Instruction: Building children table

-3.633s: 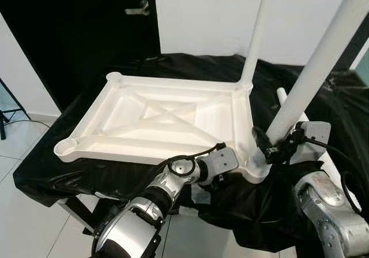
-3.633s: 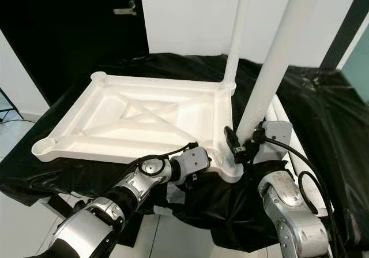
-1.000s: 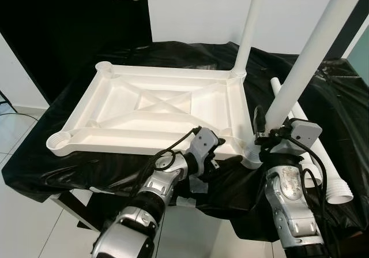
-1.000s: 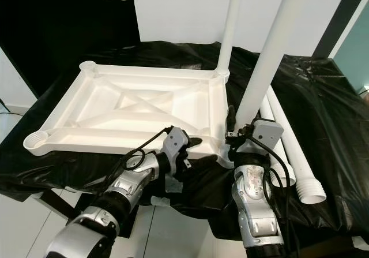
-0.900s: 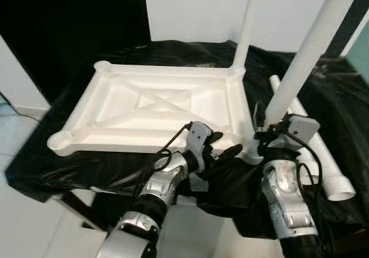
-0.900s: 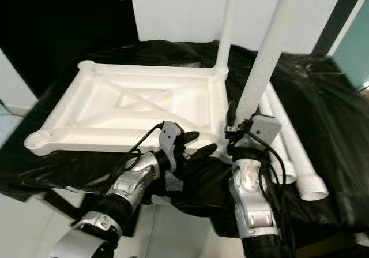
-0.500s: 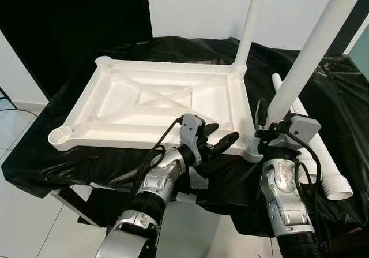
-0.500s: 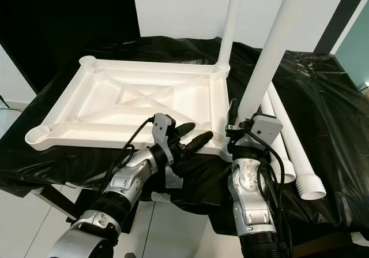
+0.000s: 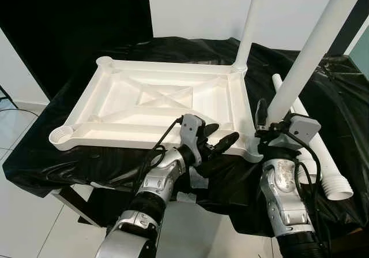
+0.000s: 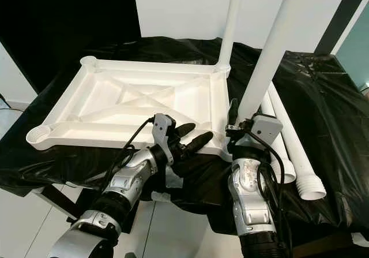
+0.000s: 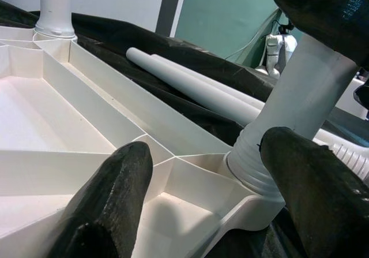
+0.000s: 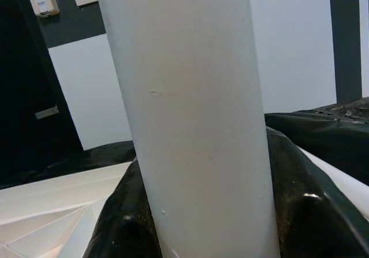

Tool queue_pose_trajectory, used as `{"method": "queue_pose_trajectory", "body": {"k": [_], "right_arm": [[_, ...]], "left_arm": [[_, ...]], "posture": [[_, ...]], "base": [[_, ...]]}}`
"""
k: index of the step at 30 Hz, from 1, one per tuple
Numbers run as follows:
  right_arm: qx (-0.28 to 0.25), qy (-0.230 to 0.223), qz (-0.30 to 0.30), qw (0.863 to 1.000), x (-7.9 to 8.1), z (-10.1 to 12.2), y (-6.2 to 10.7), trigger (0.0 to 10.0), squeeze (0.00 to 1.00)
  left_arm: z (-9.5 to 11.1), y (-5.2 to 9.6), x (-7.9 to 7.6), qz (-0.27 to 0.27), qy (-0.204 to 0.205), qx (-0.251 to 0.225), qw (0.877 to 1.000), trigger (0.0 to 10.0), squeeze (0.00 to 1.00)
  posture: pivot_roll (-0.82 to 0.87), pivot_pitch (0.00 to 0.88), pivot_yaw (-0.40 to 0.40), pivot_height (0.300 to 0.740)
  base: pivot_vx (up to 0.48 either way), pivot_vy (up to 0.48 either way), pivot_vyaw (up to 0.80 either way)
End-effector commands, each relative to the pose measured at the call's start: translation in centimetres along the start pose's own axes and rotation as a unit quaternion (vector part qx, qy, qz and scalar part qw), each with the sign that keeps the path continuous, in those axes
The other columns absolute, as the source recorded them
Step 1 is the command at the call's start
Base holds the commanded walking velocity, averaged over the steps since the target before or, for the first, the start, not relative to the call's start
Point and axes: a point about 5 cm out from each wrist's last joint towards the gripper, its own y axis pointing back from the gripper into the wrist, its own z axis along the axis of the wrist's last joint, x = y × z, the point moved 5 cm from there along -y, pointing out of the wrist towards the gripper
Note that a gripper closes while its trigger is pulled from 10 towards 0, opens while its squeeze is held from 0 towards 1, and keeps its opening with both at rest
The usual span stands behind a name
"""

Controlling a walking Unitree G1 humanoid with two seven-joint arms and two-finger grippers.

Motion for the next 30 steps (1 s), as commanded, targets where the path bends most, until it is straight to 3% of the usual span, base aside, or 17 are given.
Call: {"method": "queue_pose_trajectory", "body": {"k": [1, 30], "right_arm": [[0.233, 0.031, -0.033, 0.971, -1.72, -7.23, 2.65, 10.0, 0.00], [0.233, 0.031, -0.033, 0.971, -1.72, -7.23, 2.65, 10.0, 0.00]], "left_arm": [[-1.21, -0.02, -1.73, -0.073, -0.025, 0.034, 0.996, 10.0, 0.00], [-1.21, -0.02, -1.73, -0.073, -0.025, 0.034, 0.996, 10.0, 0.00]], "posture": [[-0.14, 0.000, 0.058, 0.740], [-0.14, 0.000, 0.058, 0.740]], "base": [[0.000, 0.000, 0.00], [0.000, 0.000, 0.00]]}}
